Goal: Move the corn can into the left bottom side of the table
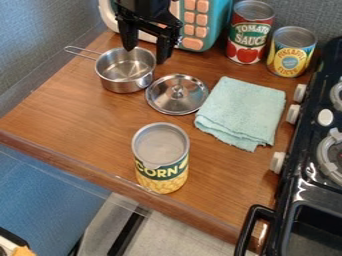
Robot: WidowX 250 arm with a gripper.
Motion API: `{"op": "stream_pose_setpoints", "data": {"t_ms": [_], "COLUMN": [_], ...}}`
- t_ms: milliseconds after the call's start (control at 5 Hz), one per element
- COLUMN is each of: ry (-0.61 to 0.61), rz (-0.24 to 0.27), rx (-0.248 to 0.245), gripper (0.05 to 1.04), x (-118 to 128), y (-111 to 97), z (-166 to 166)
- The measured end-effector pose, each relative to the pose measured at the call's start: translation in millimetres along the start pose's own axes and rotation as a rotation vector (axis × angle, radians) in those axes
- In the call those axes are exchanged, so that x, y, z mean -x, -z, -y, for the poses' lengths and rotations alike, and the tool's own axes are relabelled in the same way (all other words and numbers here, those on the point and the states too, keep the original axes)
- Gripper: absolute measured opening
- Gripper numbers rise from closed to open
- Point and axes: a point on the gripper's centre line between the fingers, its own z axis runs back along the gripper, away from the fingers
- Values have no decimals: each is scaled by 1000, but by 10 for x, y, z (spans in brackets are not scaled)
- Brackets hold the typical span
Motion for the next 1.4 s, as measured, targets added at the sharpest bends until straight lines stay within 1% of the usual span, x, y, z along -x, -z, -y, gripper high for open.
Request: {"op": "stream_pose_setpoints", "data": {"t_ms": [200,400,800,1000,1200,1400], "ry": [-1,43,142,187,252,285], "rz": [-44,-30,50,47,-1,-25], "rx": [10,28,30,16,11,19], "gripper": [1000,1001,1000,1000,1000,1000], "x": [64,238,441,642,941,1151], "y": [147,6,-357,-378,-220,-125], "z": [38,462,1225,1515,1720,1827]}}
